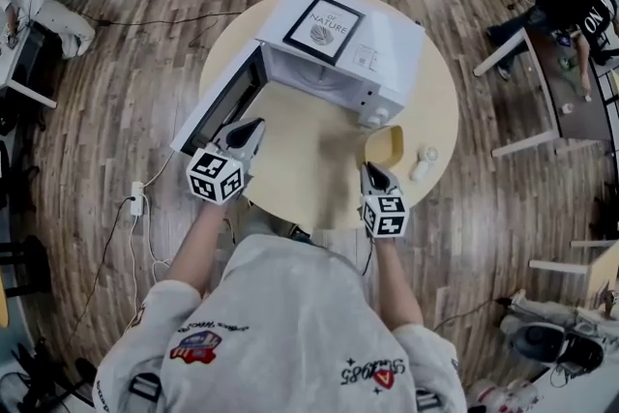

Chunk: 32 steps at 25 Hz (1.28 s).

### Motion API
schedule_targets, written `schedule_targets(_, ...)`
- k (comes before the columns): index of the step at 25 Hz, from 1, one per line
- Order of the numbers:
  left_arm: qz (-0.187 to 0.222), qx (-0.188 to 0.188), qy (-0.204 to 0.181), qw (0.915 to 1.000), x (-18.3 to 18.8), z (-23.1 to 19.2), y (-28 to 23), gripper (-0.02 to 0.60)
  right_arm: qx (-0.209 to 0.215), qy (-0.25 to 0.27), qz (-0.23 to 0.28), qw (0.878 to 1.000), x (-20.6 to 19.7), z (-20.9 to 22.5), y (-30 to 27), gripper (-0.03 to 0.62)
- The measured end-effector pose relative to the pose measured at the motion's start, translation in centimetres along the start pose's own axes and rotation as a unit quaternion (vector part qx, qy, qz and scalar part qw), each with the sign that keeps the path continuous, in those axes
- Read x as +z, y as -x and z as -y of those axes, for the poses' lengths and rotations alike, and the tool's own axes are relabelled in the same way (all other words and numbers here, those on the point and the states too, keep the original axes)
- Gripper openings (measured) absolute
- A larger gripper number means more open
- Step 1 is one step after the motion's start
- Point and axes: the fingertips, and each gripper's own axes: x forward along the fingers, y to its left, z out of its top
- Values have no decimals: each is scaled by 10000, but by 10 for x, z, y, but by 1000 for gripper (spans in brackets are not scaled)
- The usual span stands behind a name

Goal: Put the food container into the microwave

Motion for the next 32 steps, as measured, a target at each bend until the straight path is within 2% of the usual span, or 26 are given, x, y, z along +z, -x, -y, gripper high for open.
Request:
schedule_targets(8,24,431,140,9990,-11,-28,30,5,567,278,-25,9980,14,-46,-28,20)
schedule_targets(19,85,984,341,9945,-28,-66,68,5,1135,618,-101,9916,28,-91,-65,20)
schedule_targets(32,50,1184,446,9920,-34,-90,83,5,1499,912,-266,9841,34,-124,-96,20)
